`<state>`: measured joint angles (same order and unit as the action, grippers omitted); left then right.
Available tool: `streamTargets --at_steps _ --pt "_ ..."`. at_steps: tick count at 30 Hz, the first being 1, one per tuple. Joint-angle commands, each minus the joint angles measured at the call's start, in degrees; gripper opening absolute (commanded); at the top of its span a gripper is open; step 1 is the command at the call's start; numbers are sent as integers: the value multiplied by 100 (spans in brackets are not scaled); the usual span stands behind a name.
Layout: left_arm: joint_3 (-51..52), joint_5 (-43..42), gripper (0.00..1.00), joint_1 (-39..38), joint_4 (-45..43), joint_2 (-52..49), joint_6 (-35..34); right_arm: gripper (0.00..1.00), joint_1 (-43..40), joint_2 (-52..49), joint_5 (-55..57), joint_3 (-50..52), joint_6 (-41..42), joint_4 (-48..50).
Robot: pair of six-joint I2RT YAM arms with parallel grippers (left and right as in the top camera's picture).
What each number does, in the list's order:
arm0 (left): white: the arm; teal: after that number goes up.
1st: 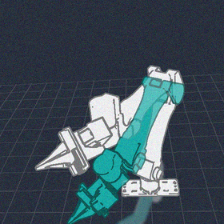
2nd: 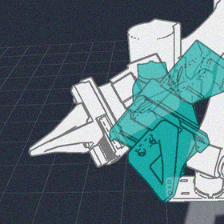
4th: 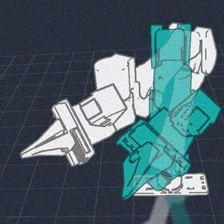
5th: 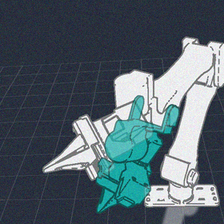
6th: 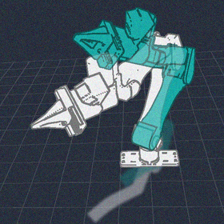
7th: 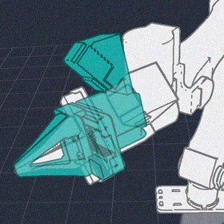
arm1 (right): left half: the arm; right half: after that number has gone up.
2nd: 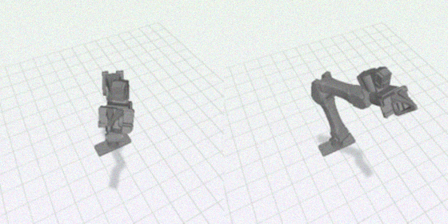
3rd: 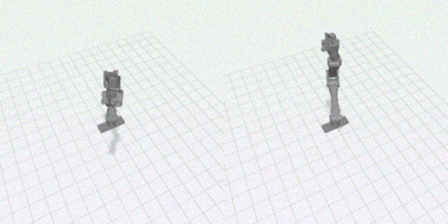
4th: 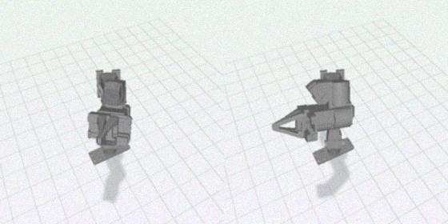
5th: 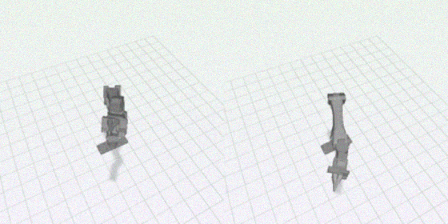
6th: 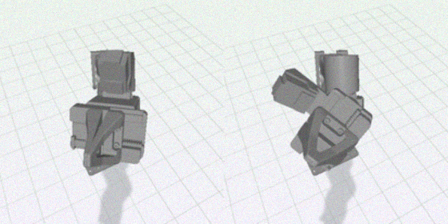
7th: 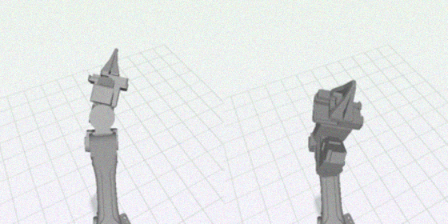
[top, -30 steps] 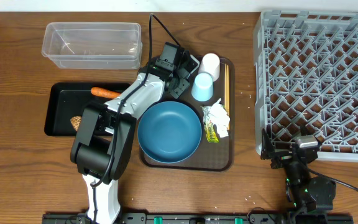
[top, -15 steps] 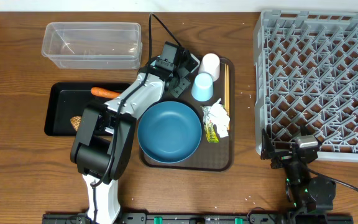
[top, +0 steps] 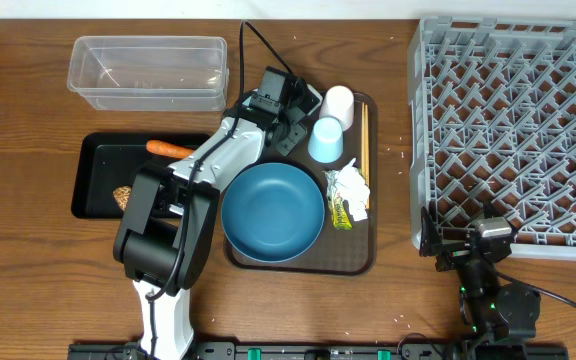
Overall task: Sort waste into correct bins and load items into the dishwasher rack
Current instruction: 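Close the left gripper on the rim of the rice bowl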
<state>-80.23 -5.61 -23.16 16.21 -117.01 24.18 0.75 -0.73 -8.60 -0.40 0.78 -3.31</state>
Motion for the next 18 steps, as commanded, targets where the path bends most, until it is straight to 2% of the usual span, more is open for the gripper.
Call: streamTargets --at_steps 1,15,18 --pt "-15 2 6 -28 -96 289 -308 99 -85 9 -26 9 -66 -17" --pt "-15 2 6 -28 -133 1119 -1003 99 -85 9 -26 9 -66 -17" --pt "-15 4 6 -26 -57 1344 -1386 99 -85 9 -26 9 -66 -17"
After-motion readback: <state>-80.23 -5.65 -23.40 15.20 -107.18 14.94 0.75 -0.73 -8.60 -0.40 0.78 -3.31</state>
